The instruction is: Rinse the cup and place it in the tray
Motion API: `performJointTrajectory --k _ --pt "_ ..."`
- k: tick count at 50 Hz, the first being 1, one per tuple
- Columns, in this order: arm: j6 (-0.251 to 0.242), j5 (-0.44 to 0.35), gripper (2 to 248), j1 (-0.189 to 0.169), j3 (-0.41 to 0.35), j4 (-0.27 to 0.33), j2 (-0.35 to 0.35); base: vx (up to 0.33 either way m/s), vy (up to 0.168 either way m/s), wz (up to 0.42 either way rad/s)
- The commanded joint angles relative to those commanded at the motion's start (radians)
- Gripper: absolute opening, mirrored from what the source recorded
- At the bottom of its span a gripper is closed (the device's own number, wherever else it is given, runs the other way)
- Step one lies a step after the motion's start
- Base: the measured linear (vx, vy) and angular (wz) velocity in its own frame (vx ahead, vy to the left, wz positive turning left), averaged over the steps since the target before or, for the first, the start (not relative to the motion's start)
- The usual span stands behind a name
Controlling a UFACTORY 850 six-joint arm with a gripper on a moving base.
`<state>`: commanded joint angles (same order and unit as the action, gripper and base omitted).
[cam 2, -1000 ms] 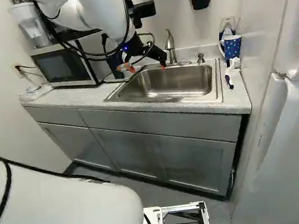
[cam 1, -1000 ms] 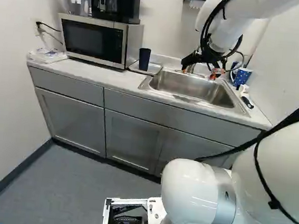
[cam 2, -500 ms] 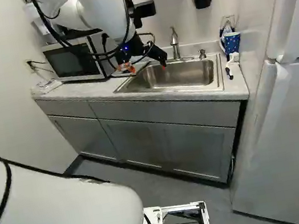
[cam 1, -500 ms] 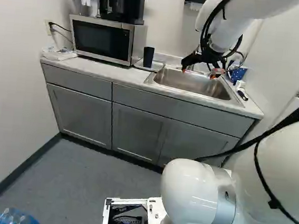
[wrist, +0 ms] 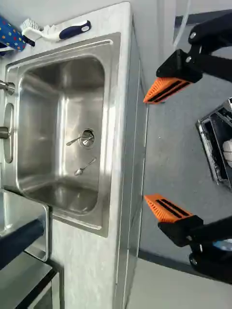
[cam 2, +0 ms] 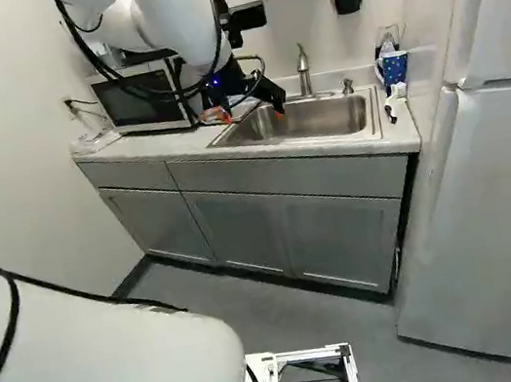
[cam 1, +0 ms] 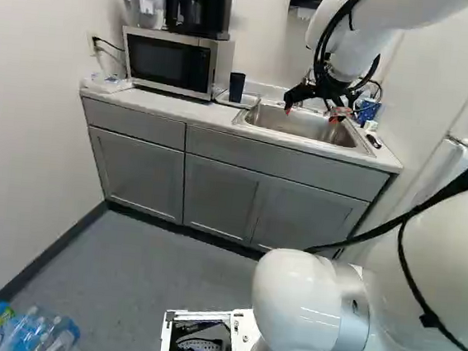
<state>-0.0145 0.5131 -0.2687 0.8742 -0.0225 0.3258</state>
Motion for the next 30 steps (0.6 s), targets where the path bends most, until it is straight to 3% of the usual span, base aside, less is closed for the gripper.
performJointTrajectory --k 9,30 --pt "0.000 0.000 247 0.000 0.000 0.000 0.000 -0.130 0.066 -0.035" --pt "0.000 0.000 247 0.000 0.000 0.000 0.000 -0.124 0.039 -0.175"
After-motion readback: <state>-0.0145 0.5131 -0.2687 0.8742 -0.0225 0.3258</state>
